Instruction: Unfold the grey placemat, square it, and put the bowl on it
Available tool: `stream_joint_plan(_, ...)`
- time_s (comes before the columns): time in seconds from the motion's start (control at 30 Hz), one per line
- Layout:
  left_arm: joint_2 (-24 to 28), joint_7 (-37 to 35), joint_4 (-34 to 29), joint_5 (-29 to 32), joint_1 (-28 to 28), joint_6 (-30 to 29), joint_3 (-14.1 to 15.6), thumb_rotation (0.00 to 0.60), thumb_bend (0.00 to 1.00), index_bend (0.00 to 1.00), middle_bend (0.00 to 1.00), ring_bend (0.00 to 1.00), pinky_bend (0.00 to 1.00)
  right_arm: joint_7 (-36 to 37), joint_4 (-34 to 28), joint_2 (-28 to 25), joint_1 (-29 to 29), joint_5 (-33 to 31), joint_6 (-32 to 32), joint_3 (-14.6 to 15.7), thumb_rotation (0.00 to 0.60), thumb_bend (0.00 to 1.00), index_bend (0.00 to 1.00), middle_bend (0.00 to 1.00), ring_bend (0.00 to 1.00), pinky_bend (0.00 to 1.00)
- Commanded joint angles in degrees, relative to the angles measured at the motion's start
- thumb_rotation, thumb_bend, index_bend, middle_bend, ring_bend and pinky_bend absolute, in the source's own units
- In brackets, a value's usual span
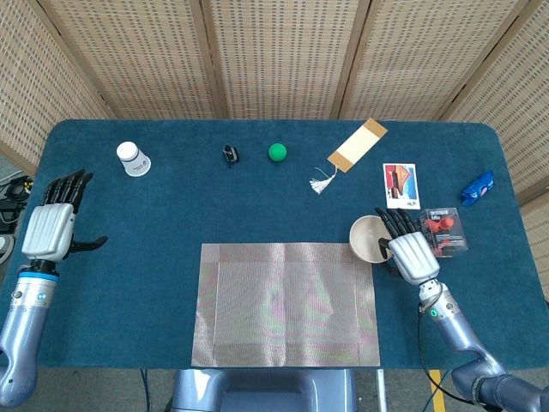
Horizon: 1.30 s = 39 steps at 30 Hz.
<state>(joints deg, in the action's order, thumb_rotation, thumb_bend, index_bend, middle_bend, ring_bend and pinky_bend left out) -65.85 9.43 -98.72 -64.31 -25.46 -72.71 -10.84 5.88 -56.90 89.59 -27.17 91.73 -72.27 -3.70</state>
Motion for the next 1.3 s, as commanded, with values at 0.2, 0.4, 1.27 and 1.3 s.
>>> stream_joint_plan(0.2, 0.2, -0.4, -0.2, -0.5, 0.3, 0.2, -0.2, 0.6, 0.0, 0.0, 0.0, 0.0, 0.0, -3.2, -7.3, -4.3, -2.1, 5.5, -4.5, 0.6, 0.6, 0.42, 0.7, 0.0, 0.0, 0.0)
stream_joint_plan(0.4, 0.3, -0.7, -0.4, -1.1, 0.5, 0.3, -0.3, 0.6, 0.0, 0.0, 0.0, 0.0, 0.0, -5.8, -14.0, -7.7, -5.4, 10.3, -3.8, 1.5, 0.6, 0.42, 0.7, 0.0, 0.0, 0.0)
stream_joint_plan(1.27, 0.1, -1.7, 1.1, -0.4, 0.3, 2.5, -0.9, 0.6, 0.0, 0.0, 0.0, 0.0, 0.0, -18.9, -27.4, -3.3, -19.6, 13.5, 17.1, 1.7, 0.6, 0.42, 0.7, 0.0, 0.0, 0.0)
stream_joint_plan(1.3, 0.1, -1.7, 1.1, -0.4, 0.3, 2.6, -0.9, 0.6, 0.0, 0.0, 0.0, 0.0, 0.0, -19.1, -27.2, -3.0, -19.7, 13.5, 17.2, 1.8, 0.6, 0.42, 0.7, 0.0, 0.0, 0.0)
